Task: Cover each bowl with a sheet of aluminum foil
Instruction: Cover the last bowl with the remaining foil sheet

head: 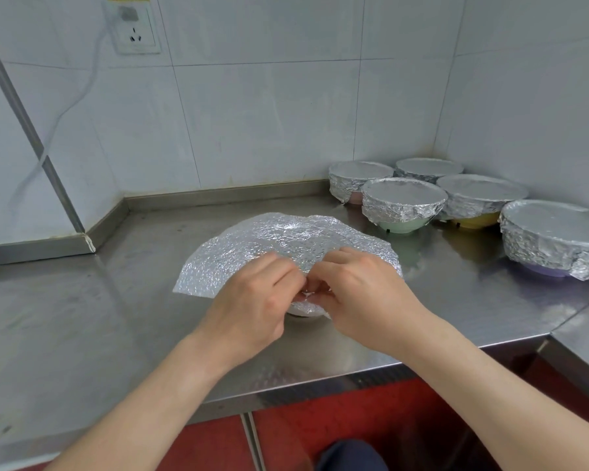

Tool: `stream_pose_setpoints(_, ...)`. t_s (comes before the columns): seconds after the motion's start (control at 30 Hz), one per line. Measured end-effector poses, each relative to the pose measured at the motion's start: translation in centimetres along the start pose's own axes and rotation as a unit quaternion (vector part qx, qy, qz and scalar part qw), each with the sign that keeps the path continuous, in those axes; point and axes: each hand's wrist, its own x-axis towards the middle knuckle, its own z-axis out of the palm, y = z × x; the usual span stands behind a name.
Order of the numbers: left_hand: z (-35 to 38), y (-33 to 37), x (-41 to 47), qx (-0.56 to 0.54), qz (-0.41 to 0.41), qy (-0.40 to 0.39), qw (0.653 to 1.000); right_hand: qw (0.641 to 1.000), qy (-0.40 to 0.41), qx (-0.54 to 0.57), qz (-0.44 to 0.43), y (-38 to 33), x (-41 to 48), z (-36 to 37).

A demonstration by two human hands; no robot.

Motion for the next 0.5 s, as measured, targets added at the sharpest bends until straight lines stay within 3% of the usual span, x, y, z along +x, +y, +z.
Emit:
stream_pose_setpoints(0.2,-1.2,-3.0,-1.3,-0.06,-0.043,-0.005,0.997,0.987,-0.039,0.148,0.048,1.1,-0.2,-1.9)
stream_pose_setpoints(0.37,-1.7,-1.5,-0.4,-0.163,-0.167,0.051,0.971,0.984,-0.036,0.162,0.067,1.5,0.2,-1.9)
stream_pose_setpoints(0.5,-0.6,-0.3,0.5,-0.197,-0.195,0.025,0.961,0.986,-0.052,0.15,0.045,1.1,0.7,-1.8)
